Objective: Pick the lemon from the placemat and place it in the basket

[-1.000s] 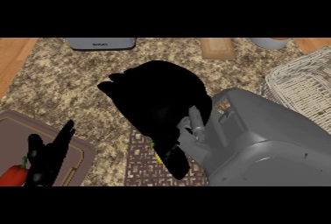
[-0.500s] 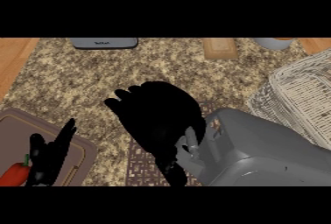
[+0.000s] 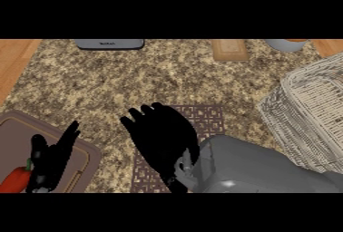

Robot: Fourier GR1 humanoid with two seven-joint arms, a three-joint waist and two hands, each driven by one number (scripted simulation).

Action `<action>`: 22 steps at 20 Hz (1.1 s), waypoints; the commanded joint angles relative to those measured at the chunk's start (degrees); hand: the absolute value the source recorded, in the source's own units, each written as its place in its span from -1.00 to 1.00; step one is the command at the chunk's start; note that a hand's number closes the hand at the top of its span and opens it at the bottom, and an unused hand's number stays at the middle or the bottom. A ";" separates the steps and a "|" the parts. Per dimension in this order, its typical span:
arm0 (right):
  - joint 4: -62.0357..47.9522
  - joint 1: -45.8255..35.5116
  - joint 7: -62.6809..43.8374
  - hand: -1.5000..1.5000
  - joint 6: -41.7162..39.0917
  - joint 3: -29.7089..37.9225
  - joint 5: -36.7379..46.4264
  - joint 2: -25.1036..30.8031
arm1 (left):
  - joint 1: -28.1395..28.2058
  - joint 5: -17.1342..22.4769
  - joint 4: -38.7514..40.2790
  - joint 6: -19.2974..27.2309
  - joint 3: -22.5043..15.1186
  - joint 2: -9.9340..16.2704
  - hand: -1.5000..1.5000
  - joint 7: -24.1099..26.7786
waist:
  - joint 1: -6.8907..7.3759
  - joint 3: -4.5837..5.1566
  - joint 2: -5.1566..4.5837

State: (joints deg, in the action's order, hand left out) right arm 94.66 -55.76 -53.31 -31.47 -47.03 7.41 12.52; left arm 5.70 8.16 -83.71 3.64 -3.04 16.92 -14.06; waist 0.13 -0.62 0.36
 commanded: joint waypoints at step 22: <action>-12.79 16.29 18.28 -1.00 6.88 -3.37 24.37 -2.21 | 2.35 -2.30 3.85 -2.06 -0.22 -3.62 0.00 0.48 | 0.33 0.61 -0.47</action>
State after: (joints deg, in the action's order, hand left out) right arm 84.80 -41.50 -39.49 -27.07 -50.20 28.50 9.62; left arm 5.10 5.76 -82.65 2.39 -2.00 14.91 -12.87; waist 0.31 -0.73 0.34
